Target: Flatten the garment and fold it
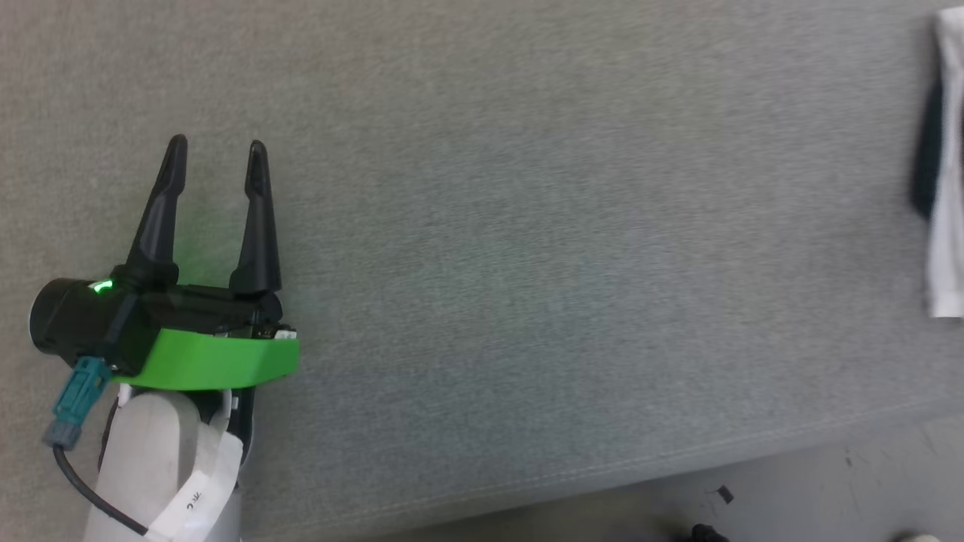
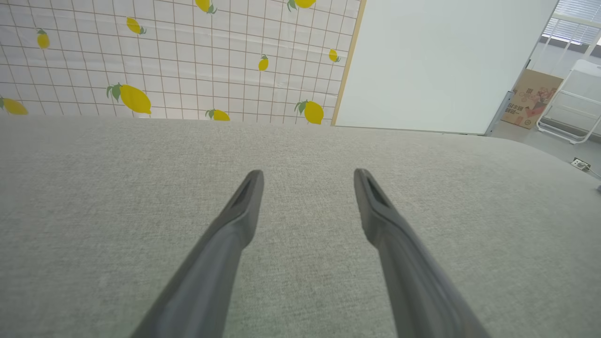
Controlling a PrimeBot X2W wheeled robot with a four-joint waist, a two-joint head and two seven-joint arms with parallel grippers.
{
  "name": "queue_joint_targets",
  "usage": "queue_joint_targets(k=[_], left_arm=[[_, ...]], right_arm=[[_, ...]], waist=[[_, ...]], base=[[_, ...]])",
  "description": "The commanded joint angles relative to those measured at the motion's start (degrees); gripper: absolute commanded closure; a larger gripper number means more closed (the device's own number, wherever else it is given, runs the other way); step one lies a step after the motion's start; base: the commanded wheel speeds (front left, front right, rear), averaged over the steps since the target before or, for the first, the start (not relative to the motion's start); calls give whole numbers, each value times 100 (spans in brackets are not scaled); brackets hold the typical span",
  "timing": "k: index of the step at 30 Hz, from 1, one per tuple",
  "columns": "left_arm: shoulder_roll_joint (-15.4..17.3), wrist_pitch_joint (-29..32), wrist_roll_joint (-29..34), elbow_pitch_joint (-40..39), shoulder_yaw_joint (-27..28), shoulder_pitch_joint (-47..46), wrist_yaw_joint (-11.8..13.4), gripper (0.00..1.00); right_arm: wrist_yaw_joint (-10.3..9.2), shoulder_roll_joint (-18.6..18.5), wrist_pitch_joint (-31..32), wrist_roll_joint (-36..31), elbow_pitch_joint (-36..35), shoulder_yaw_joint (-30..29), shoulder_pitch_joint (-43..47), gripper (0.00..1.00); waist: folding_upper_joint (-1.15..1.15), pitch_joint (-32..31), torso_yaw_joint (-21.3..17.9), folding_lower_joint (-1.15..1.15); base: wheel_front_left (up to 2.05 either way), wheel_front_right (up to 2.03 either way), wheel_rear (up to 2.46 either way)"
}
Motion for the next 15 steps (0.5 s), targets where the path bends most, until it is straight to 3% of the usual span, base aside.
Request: queue_joint_targets(k=[1,11,12,13,15], left_arm=[[58,-21,83,-45,32,-96,-21,0],[93,-21,122,-233,217,-45,-14,0],[86,-21,129,-237,218,-42,-14,0],[80,-21,134,-234,224,-40,-14,0],[65,-21,132,-209,237,-42,-15,0]], right_arm=[[-11,-136,-82,-88,38,-97,-154,100],[-11,-537,-177,-663,335,-592,-582,100],[-11,-536,-174,-723,358,-629,-613,56],[-11,-531,-223,-811,363,-714,-662,0],[-11,-521,-288,-952,373,-753,-714,0]], waist=[[0,548,538,-1],[0,792,732,-1],[0,781,734,-1],[0,762,730,-1],[0,683,712,-1]], base=[[0,0,0],[0,0,0],[0,0,0],[0,0,0],[0,0,0]])
